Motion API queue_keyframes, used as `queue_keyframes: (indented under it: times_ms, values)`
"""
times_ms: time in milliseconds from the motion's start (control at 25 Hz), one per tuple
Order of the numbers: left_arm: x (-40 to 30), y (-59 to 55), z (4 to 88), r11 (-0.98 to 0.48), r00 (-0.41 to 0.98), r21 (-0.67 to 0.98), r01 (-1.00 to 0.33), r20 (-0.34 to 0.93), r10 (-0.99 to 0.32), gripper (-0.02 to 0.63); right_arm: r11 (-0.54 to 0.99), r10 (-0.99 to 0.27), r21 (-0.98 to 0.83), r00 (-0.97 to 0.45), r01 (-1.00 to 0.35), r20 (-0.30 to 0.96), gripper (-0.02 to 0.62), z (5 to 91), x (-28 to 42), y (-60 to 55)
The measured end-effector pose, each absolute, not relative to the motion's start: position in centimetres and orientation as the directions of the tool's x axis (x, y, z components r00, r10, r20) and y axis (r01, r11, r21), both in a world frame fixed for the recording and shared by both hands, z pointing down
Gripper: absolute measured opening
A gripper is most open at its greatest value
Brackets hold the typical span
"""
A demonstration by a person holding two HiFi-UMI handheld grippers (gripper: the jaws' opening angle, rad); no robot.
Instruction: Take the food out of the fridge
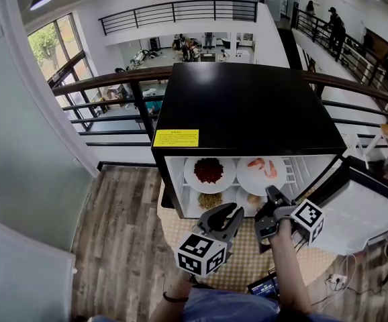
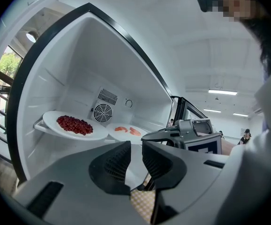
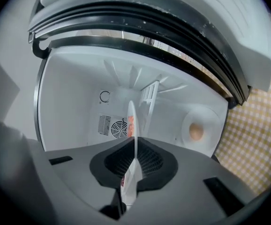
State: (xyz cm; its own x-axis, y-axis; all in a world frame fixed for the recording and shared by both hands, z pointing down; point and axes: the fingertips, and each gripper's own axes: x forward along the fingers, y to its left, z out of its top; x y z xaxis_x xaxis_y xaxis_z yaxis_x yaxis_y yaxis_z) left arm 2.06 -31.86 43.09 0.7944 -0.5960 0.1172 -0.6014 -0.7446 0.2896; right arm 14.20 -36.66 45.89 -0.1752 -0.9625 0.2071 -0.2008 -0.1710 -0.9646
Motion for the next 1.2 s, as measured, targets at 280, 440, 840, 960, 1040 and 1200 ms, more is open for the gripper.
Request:
queue_keyframes:
  times_ms: [280, 440, 840, 960, 1040, 1200]
  values:
    - [2.8, -31.3, 43.2, -0.749, 0.797, 0.279, -0.6, 0.129, -0.59, 0.071, -0.17, -0.958, -0.977, -0.209, -0.13, 0.195, 0.023, 46.3, 14.5, -35.3]
    - [3.0, -30.8, 43.2, -0.748, 0.794, 0.274, -0.605, 0.133, -0.594, 0.071, -0.163, -0.956, -0.977, -0.224, -0.137, 0.191, 0.023, 46.3, 14.7, -34.3]
    - [3.7, -28.9, 43.2, -0.735, 0.777, 0.26, -0.627, 0.134, -0.615, 0.071, -0.12, -0.948, -0.976, -0.269, -0.183, 0.167, 0.023, 45.3, 15.2, -31.7]
    - [3.4, -28.2, 42.9, -0.72, 0.758, 0.246, -0.649, 0.129, -0.639, 0.072, -0.109, -0.944, -0.974, -0.287, -0.199, 0.164, 0.023, 45.0, 15.1, -30.6]
    - [3.3, -27.5, 42.8, -0.715, 0.751, 0.24, -0.657, 0.127, -0.648, 0.072, -0.102, -0.94, -0.973, -0.301, -0.206, 0.162, 0.023, 45.0, 15.0, -29.8]
    - [3.4, -26.0, 43.0, -0.708, 0.742, 0.23, -0.668, 0.134, -0.657, 0.072, -0.094, -0.929, -0.975, -0.333, -0.203, 0.159, 0.023, 45.3, 14.8, -28.2]
